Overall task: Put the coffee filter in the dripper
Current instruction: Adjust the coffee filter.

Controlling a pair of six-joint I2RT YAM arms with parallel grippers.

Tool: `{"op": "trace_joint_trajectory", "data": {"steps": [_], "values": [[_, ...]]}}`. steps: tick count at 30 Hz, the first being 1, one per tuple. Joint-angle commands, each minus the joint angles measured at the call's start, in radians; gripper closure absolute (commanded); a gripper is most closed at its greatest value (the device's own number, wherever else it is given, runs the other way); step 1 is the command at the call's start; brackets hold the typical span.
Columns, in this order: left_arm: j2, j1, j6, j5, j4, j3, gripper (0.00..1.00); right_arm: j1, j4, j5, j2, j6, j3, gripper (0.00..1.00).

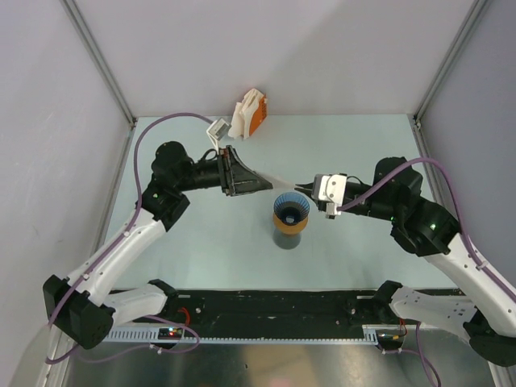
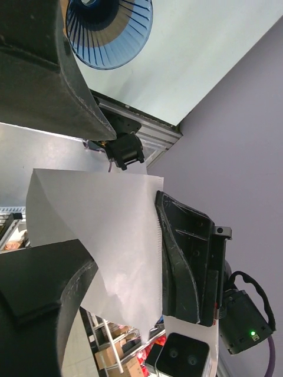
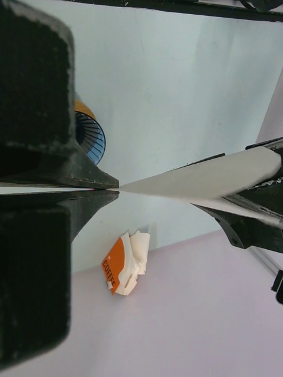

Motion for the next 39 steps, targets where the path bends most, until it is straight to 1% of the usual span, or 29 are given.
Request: {"op": "trace_joint_trajectory", "data": {"steps": [1, 4, 12, 15, 18, 20, 21, 22, 23, 24, 27, 31, 33, 34, 35, 36, 37, 39], "values": [[-0.016, 0.006, -0.009, 0.008, 0.039, 0.003, 0.31, 0.007, 0.03, 0.013, -0.015, -0.001, 0.003, 1.0], [-0.016, 0.006, -0.012, 0.009, 0.045, 0.005, 0.37, 0.012, 0.033, 0.01, -0.004, 0.005, 0.004, 1.0], [-0.023, 0.006, -0.017, 0.014, 0.065, -0.006, 0.61, 0.02, 0.031, -0.008, 0.011, 0.002, 0.003, 1.0], [-0.027, 0.005, -0.013, 0.016, 0.065, -0.013, 0.74, 0.02, 0.014, -0.008, 0.01, -0.01, 0.004, 1.0], [-0.03, 0.006, -0.012, 0.018, 0.065, -0.017, 0.91, 0.019, 0.0, -0.004, 0.007, -0.016, 0.004, 1.0], [-0.03, 0.006, -0.011, 0.019, 0.065, -0.019, 0.98, 0.018, -0.007, -0.001, 0.004, -0.015, 0.006, 0.99], [-0.03, 0.006, -0.011, 0.02, 0.066, -0.02, 0.99, 0.019, -0.01, 0.001, 0.005, -0.014, 0.008, 0.96], [-0.028, 0.005, -0.012, 0.021, 0.065, -0.019, 0.99, 0.018, -0.013, 0.003, 0.005, -0.013, 0.008, 0.89], [-0.027, 0.006, -0.012, 0.023, 0.065, -0.018, 0.99, 0.019, -0.016, 0.007, 0.005, -0.009, 0.01, 0.85], [-0.024, 0.006, -0.013, 0.024, 0.065, -0.018, 1.0, 0.017, -0.023, 0.011, 0.005, -0.006, 0.013, 0.84], [-0.024, 0.006, -0.016, 0.029, 0.065, -0.013, 1.0, 0.005, -0.046, 0.008, 0.001, -0.002, 0.019, 0.86], [-0.018, 0.005, -0.008, 0.03, 0.065, -0.009, 1.0, -0.017, -0.073, -0.014, -0.002, 0.003, 0.029, 0.93], [-0.014, 0.005, -0.009, 0.032, 0.065, -0.005, 1.0, -0.021, -0.074, -0.022, 0.001, 0.005, 0.035, 0.94], [-0.012, 0.005, -0.009, 0.032, 0.066, -0.003, 1.0, -0.022, -0.068, -0.022, 0.005, 0.01, 0.039, 0.87], [-0.01, 0.005, -0.009, 0.032, 0.065, -0.001, 1.0, -0.022, -0.063, -0.021, 0.007, 0.015, 0.043, 0.77], [-0.008, 0.004, -0.008, 0.032, 0.065, 0.001, 1.0, -0.021, -0.06, -0.021, 0.011, 0.023, 0.049, 0.71], [-0.007, 0.004, -0.007, 0.031, 0.065, 0.002, 1.0, -0.021, -0.059, -0.023, 0.013, 0.029, 0.059, 0.67], [-0.005, 0.004, -0.006, 0.029, 0.065, 0.002, 1.0, -0.017, -0.055, -0.027, 0.02, 0.042, 0.079, 0.64]]}}
